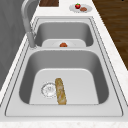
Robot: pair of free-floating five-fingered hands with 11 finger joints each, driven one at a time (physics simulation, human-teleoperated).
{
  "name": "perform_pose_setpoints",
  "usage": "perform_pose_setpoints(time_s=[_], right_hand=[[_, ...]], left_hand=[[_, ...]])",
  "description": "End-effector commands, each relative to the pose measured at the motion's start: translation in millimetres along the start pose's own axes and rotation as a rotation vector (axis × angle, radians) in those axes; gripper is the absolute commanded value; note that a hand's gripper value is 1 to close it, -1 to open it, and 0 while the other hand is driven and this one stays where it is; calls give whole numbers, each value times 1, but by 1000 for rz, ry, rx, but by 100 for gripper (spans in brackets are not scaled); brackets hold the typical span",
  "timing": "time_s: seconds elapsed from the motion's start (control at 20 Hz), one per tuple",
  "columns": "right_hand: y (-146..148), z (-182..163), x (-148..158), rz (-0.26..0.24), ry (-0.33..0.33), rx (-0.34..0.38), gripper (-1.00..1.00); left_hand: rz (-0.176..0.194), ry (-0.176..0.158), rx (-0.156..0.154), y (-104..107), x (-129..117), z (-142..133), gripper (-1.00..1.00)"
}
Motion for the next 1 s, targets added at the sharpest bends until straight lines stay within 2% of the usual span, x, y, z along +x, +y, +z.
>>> perform_pose_setpoints(time_s=[0.0,0.15,0.5,0.8,0.95], right_hand=[[0,0,0,0,0,0,0],[0,0,0,0,0,0,0],[0,0,0,0,0,0,0],[0,0,0,0,0,0,0],[0,0,0,0,0,0,0]], left_hand=[[-6,-32,-80,13,-10,25,100],[21,-35,-79,19,-12,26,100],[37,-38,-82,45,-15,37,100],[77,-54,-82,64,-19,42,100],[89,-57,-73,74,-23,48,100]])
